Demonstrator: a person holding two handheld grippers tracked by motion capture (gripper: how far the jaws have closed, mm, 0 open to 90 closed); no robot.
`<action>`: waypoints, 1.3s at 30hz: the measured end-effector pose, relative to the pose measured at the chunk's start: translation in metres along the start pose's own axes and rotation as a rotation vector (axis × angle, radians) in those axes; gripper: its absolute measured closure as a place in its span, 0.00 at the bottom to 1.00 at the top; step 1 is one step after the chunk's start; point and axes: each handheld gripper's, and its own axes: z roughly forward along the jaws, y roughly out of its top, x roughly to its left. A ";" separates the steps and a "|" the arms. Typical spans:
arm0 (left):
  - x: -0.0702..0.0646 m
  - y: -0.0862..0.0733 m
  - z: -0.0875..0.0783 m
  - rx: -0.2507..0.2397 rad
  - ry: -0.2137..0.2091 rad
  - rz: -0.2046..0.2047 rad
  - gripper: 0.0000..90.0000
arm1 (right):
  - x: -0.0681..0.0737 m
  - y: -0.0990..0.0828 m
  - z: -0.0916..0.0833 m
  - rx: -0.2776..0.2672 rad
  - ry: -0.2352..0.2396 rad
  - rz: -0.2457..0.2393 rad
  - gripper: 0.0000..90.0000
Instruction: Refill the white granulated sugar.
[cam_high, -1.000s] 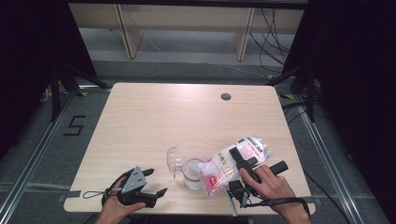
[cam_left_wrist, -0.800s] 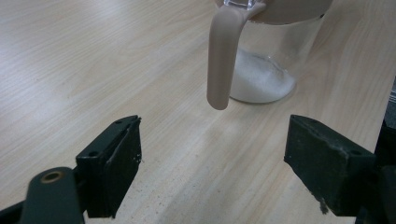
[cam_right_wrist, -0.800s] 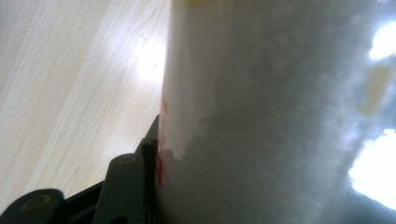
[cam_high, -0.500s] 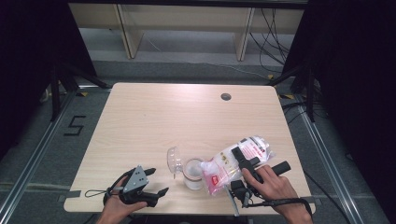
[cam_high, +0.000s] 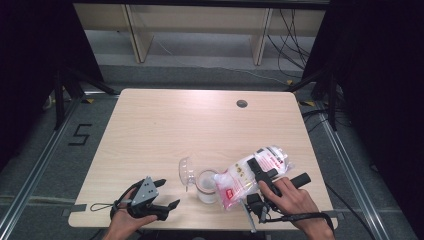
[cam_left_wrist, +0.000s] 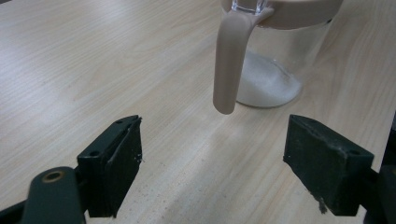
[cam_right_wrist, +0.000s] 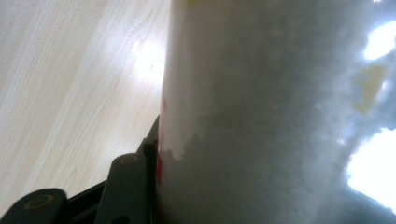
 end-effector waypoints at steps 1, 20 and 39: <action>0.000 0.000 0.001 -0.006 -0.006 0.006 0.21 | 0.002 0.000 0.000 0.003 0.007 0.024 0.58; 0.000 0.001 0.001 -0.005 -0.008 0.014 0.21 | -0.002 0.000 -0.005 0.007 0.000 0.019 0.59; -0.001 0.000 -0.001 0.004 -0.003 0.002 0.21 | -0.003 0.001 -0.003 0.018 0.005 -0.038 0.59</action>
